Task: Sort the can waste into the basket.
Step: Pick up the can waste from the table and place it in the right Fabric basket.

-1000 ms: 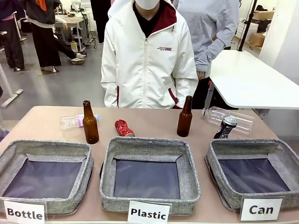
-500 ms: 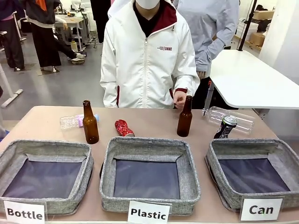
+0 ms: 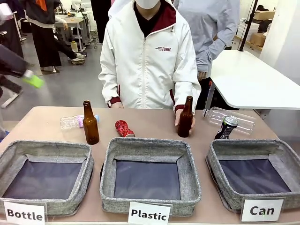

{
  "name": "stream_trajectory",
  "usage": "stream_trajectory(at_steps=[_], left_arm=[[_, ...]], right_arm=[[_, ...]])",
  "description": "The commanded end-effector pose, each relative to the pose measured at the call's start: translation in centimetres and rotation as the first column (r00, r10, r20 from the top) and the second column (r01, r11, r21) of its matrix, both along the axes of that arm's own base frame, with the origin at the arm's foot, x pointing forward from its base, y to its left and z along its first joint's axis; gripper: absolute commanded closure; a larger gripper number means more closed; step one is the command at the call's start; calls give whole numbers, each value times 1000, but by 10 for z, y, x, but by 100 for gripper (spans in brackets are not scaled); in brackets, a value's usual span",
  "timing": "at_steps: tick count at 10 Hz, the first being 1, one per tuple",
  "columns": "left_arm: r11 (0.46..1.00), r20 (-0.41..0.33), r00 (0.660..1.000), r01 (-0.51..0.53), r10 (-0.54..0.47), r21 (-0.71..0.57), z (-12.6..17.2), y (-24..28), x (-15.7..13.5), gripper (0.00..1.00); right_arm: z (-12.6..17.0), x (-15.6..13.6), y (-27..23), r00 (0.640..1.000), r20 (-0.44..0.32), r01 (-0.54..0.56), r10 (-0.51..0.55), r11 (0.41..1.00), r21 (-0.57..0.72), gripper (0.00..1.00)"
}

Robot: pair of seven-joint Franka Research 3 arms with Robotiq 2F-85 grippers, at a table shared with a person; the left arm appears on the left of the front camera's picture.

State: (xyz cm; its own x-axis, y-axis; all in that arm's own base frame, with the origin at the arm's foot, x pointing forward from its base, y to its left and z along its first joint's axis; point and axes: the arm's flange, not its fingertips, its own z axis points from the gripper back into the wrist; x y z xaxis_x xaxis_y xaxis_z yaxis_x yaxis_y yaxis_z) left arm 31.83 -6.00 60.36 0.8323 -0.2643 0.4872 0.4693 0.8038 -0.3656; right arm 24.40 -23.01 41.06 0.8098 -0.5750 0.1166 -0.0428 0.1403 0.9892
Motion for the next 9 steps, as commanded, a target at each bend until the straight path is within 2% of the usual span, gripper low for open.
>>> stream_trajectory(at_steps=[1, 3, 4, 5, 6, 7, 9], left_arm=[[997, -1, 999, -46, 46, -61, 1, 36, -6, 0], [997, -1, 999, -46, 46, -61, 1, 36, -6, 0], [1000, -1, 1000, -6, 6, -25, -1, 8, 3, 0], [985, 118, 983, -152, 142, 87, -7, -22, -25, 0], [967, 141, 979, -169, 144, 189, -12, -61, -14, 0], [967, 134, 983, -152, 126, 205, -9, -75, 4, 0], [962, 75, 990, -133, 118, 237, -13, -130, 72, 0]], right_arm=[[1, 2, -2, 1000, 28, 3, -3, 1000, -1, 0], [1, 2, -2, 1000, 28, 3, -3, 1000, -1, 0], [1, 2, -2, 1000, 28, 3, -3, 1000, -1, 0], [1, 2, -2, 1000, 28, 3, -3, 1000, -1, 0], [1, 2, -2, 1000, 28, 3, -3, 1000, -1, 0], [1, 2, -2, 1000, 28, 3, -3, 1000, -1, 0], [1, 2, -2, 1000, 28, 3, -3, 1000, -1, 0]])
